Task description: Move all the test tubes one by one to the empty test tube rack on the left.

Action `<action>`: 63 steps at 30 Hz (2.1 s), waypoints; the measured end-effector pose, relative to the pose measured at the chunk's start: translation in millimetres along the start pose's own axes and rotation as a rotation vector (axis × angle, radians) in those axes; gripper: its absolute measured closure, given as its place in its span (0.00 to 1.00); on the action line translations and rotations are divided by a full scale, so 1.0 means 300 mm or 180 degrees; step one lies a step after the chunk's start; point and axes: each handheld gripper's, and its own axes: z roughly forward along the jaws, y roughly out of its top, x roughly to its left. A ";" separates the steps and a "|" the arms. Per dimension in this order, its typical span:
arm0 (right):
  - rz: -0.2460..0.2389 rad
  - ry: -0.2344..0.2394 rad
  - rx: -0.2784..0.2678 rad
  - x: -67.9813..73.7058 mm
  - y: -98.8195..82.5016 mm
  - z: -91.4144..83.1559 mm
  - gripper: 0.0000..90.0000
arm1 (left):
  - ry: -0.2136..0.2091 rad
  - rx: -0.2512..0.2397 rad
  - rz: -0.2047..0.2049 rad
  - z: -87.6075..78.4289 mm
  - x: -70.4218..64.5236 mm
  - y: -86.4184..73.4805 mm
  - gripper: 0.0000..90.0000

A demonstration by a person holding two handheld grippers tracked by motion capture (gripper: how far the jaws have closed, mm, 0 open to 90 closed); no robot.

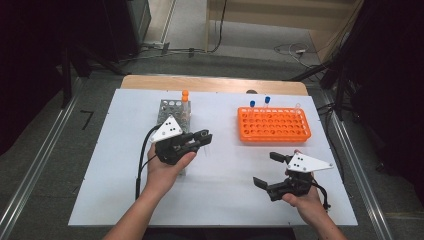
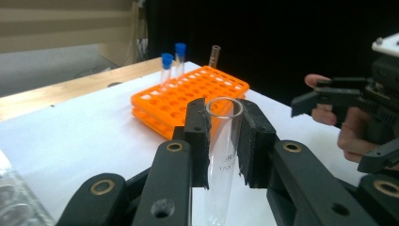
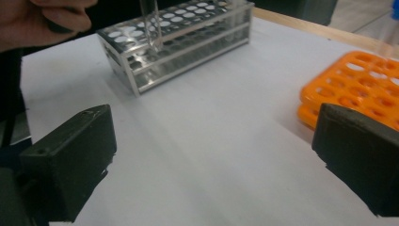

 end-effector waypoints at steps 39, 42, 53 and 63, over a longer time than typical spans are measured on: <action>0.0422 -0.0356 -0.0120 -0.209 -0.133 -0.133 0.00 | 0.1025 -0.0055 -0.0050 0.073 0.333 0.090 0.85; 0.0420 -0.0362 -0.0109 -0.208 -0.132 -0.131 0.00 | 0.1091 -0.0057 -0.0071 0.080 0.350 0.089 0.85; 0.0423 -0.0361 -0.0115 -0.210 -0.135 -0.130 0.00 | 0.1216 0.0008 -0.0113 0.118 0.377 0.066 0.85; 0.0421 -0.0362 -0.0104 -0.208 -0.134 -0.129 0.00 | 0.1365 0.0207 -0.0056 0.139 0.366 0.053 0.84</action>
